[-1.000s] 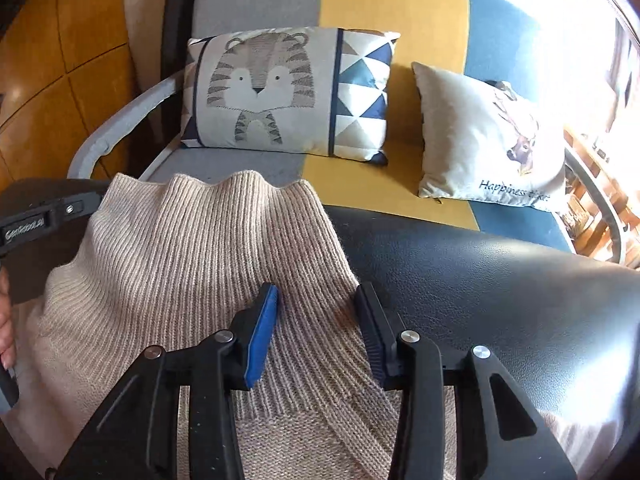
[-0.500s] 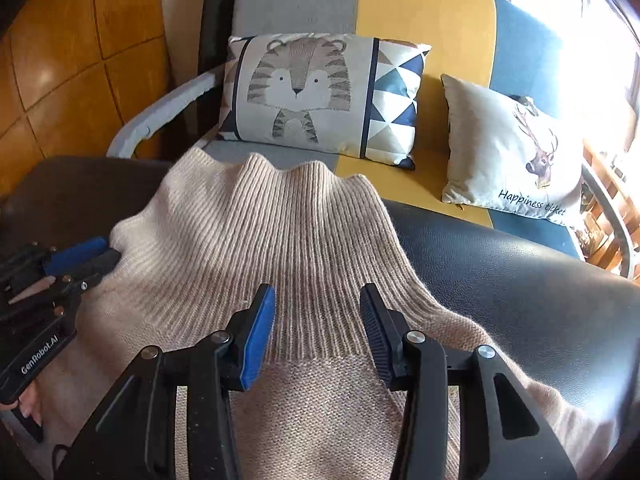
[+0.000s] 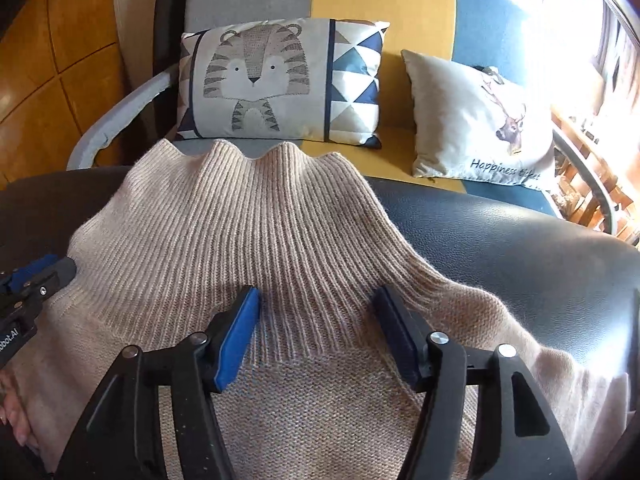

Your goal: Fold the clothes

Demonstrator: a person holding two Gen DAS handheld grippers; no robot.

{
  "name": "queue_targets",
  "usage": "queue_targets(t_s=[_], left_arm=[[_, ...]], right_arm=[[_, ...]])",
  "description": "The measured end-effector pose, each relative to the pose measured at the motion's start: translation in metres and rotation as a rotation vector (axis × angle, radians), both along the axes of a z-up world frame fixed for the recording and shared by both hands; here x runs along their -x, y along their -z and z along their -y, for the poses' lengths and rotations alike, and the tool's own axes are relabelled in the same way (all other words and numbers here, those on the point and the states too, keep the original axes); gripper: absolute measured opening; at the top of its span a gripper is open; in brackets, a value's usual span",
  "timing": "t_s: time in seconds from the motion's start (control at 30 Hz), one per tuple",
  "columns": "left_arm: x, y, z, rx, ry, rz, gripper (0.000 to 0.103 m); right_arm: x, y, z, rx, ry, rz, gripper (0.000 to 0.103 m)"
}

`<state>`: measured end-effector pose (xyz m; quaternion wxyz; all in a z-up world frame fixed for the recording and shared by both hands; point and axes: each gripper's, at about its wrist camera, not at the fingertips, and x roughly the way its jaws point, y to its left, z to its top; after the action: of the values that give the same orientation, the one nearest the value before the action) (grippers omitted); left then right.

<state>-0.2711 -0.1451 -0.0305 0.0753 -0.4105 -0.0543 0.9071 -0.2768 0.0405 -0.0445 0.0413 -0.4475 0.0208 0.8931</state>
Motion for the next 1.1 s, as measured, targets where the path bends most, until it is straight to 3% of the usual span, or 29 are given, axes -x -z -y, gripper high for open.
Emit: queue_targets(t_s=[0.17, 0.27, 0.33, 0.37, 0.43, 0.53, 0.63, 0.73, 0.87, 1.03, 1.1], left_arm=[[-0.015, -0.006, 0.014, 0.019, -0.033, -0.011, 0.036], [-0.027, -0.004, 0.035, 0.027, -0.062, 0.0, 0.036], [-0.033, -0.002, 0.054, -0.003, -0.099, 0.013, 0.035], [-0.036, -0.002, 0.064, -0.019, -0.118, 0.014, 0.035], [-0.042, 0.0, 0.082, -0.055, -0.151, 0.017, 0.035], [-0.045, 0.004, 0.098, -0.132, -0.154, 0.012, 0.034], [-0.046, 0.005, 0.098, -0.129, -0.157, 0.011, 0.034], [-0.044, 0.004, 0.092, -0.078, -0.16, 0.012, 0.034], [-0.046, 0.003, 0.083, -0.003, -0.181, 0.009, 0.032], [-0.046, 0.004, 0.08, 0.034, -0.185, 0.014, 0.032], [-0.041, 0.001, 0.078, 0.052, -0.179, 0.024, 0.032]], right_arm=[[-0.04, -0.03, -0.032, 0.126, 0.033, -0.105, 0.07], [-0.066, -0.03, -0.063, 0.121, 0.119, -0.104, 0.069], [-0.08, -0.028, -0.084, 0.095, 0.165, -0.096, 0.054], [-0.086, -0.025, -0.093, 0.081, 0.178, -0.083, 0.042], [-0.09, -0.014, -0.105, 0.041, 0.197, -0.038, 0.034], [-0.096, 0.0, -0.12, -0.005, 0.223, 0.011, 0.034], [-0.103, 0.005, -0.128, -0.007, 0.247, -0.001, 0.034], [-0.109, 0.008, -0.132, -0.048, 0.308, 0.004, 0.034], [-0.117, 0.01, -0.146, -0.006, 0.38, -0.016, 0.034], [-0.11, 0.009, -0.141, -0.055, 0.351, 0.002, 0.037], [-0.11, 0.002, -0.144, -0.002, 0.31, 0.003, 0.038]])
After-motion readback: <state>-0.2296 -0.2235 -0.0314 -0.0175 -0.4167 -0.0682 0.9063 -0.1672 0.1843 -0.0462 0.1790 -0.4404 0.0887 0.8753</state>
